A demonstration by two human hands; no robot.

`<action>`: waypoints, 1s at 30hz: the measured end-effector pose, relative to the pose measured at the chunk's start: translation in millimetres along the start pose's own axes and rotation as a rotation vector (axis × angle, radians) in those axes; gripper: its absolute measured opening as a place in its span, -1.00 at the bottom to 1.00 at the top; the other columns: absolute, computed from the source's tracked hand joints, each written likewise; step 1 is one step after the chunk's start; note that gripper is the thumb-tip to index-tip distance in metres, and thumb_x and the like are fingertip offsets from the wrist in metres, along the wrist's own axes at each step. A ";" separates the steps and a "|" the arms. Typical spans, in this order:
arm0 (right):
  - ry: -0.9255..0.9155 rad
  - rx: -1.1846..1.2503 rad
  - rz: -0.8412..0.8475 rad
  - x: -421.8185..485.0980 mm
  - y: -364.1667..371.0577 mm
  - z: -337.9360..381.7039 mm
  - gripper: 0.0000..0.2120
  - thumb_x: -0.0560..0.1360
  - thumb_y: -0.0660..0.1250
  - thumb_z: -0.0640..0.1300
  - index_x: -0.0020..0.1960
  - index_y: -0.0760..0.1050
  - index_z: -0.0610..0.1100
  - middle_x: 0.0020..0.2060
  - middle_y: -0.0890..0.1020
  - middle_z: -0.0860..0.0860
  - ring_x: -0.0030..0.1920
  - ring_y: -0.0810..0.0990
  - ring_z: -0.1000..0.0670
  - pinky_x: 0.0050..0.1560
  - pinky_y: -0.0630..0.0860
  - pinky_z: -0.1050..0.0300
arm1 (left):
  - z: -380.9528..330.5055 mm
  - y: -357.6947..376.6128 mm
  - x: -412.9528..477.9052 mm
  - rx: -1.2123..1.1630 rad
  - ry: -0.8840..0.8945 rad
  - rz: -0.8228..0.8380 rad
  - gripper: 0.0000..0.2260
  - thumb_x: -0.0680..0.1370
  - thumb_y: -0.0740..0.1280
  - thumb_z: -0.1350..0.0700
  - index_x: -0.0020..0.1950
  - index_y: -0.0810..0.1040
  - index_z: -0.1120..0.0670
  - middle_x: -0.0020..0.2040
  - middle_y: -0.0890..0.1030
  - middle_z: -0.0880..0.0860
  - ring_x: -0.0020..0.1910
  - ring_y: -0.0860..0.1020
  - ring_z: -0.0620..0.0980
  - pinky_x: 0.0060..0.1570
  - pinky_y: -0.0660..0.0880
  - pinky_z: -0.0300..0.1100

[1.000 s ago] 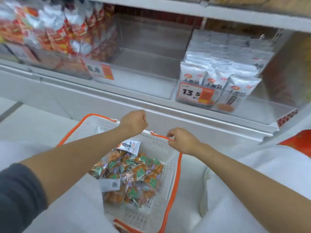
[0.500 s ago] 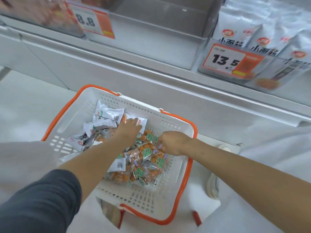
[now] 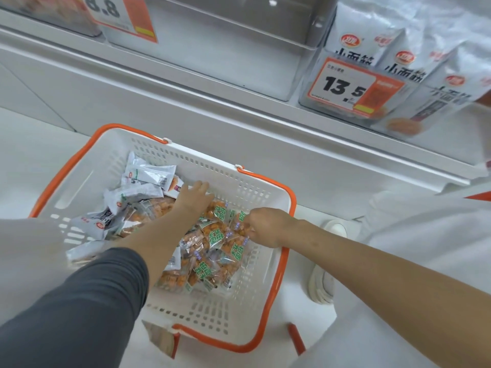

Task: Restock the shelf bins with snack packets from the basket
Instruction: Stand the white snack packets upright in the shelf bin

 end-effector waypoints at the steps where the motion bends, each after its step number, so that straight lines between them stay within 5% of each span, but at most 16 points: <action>1: -0.002 0.000 -0.005 -0.8 -0.5 -1.4 -0.74 0.58 0.21 -0.13 0.20 0.55 -0.17 0.07 0.60 -0.12 0.07 0.58 -0.15 0.08 0.56 -0.12 | -0.4 2.1 1.1 -0.013 -0.001 0.013 -0.30 0.42 0.45 0.27 0.48 0.21 0.02 0.49 0.19 0.15 0.49 0.17 0.17 0.37 0.30 0.14; 5: 0.017 -0.011 -0.014 -1.6 1.5 -7.5 -0.77 0.58 0.20 -0.14 0.15 0.55 -0.19 0.06 0.60 -0.15 0.04 0.58 -0.16 0.06 0.57 -0.13 | -3.4 1.7 2.7 0.054 0.081 0.022 -0.27 0.43 0.45 0.23 0.50 0.16 -0.02 0.37 0.40 0.09 0.37 0.34 0.13 0.31 0.31 0.08; 10: 0.041 -0.011 -0.041 -3.8 -7.4 -10.8 -0.75 0.58 0.21 -0.13 0.14 0.57 -0.21 0.06 0.62 -0.16 0.05 0.60 -0.16 0.05 0.58 -0.11 | -10.3 -27.0 2.3 0.090 0.113 -0.064 -0.69 0.53 0.34 0.18 0.28 0.51 0.04 0.21 0.49 0.07 0.26 0.40 0.10 0.23 0.35 -0.03; 17: 0.234 0.313 -0.367 -25.4 -66.6 -35.6 -0.68 0.54 0.28 -0.11 0.27 0.50 -0.15 0.16 0.60 -0.09 0.13 0.55 -0.10 0.11 0.51 0.07 | -2.8 -124.0 -17.5 -0.589 0.018 -0.155 -0.95 0.56 0.33 0.13 -0.01 0.53 0.08 0.03 0.60 0.11 0.03 0.56 0.13 -0.06 0.44 -0.14; 21: 0.264 0.575 -0.535 -60.8 -119.7 -52.0 -0.52 0.52 0.33 0.08 0.32 0.47 -0.19 0.20 0.58 -0.11 0.12 0.56 -0.09 0.10 0.45 0.13 | 4.9 -180.6 -43.0 -0.872 0.021 -0.165 -0.88 0.57 0.33 0.17 0.07 0.59 0.15 0.06 0.62 0.14 0.07 0.57 0.14 -0.01 0.48 -0.09; 25: 0.212 0.702 -0.570 -89.0 -138.2 -49.5 -0.36 0.59 0.02 0.31 0.26 0.50 -0.20 0.17 0.60 -0.20 0.12 0.57 -0.20 0.23 0.47 -0.13 | 14.8 -215.5 -79.2 -1.260 -0.012 -0.134 -0.90 0.60 0.25 0.26 -0.04 0.55 0.19 -0.05 0.63 0.17 -0.06 0.64 0.13 -0.10 0.64 -0.04; 30: 0.087 0.758 -0.523 -92.9 -117.9 -29.9 -0.32 0.61 -0.10 0.30 0.01 0.65 -0.14 -0.09 0.69 -0.09 -0.17 0.64 0.02 -0.08 0.51 0.16 | 23.6 -224.5 -104.4 -1.634 -0.062 -0.109 -0.82 0.62 0.17 0.30 0.18 0.50 0.23 0.02 0.63 0.20 -0.11 0.62 0.06 -0.18 0.64 -0.15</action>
Point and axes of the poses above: each hand's wrist, its own x-axis towards the middle knuckle, its own y-axis out of the palm, z = x × y, the point moved 5 cm from there along x, towards the middle knuckle
